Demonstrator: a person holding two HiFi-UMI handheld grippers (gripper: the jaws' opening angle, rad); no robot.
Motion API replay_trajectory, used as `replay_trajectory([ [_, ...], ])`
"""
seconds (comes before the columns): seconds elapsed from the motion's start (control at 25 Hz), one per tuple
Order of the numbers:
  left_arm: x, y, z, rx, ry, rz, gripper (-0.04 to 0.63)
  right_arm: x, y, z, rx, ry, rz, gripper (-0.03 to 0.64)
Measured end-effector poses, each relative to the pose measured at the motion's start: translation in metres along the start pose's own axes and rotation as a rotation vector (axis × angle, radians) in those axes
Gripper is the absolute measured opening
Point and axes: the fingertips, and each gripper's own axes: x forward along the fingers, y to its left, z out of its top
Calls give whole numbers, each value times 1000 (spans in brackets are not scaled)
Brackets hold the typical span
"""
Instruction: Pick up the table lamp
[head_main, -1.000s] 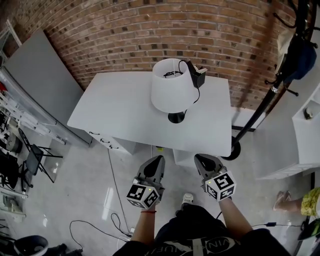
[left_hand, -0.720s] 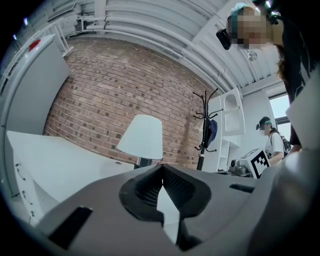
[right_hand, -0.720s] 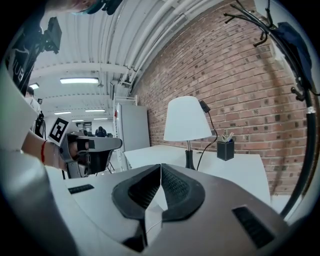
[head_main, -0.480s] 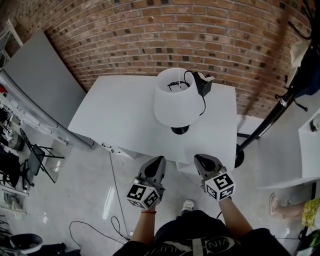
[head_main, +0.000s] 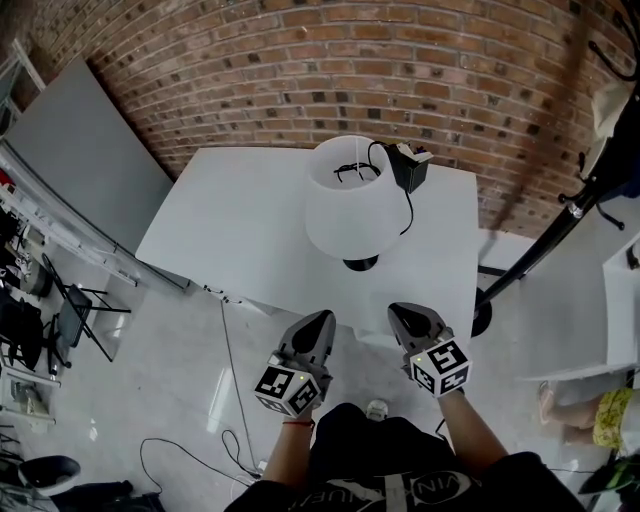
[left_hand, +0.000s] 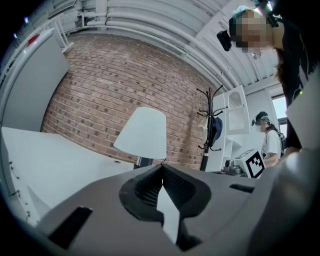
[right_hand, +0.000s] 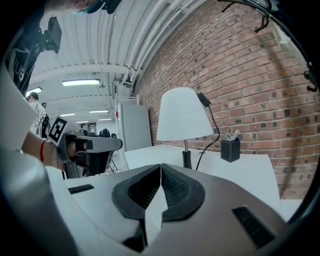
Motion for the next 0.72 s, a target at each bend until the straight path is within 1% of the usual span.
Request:
replay_trajectory([
  [0.16,0,2,-5,-20,8,-2,8,4,2,-4,6,-1,7,3],
  [0.4,12,1,-8,-37,2,-37,8,10,-4,-11,6,13,1,3],
  [0.52,23,2,-9,-59,-3,-80,8,16,-10,-11,3,20,-9,3],
  [0.72,50,2,-11,-127,-27,-184,8,30,-25,-13,-6,34,-22,3],
])
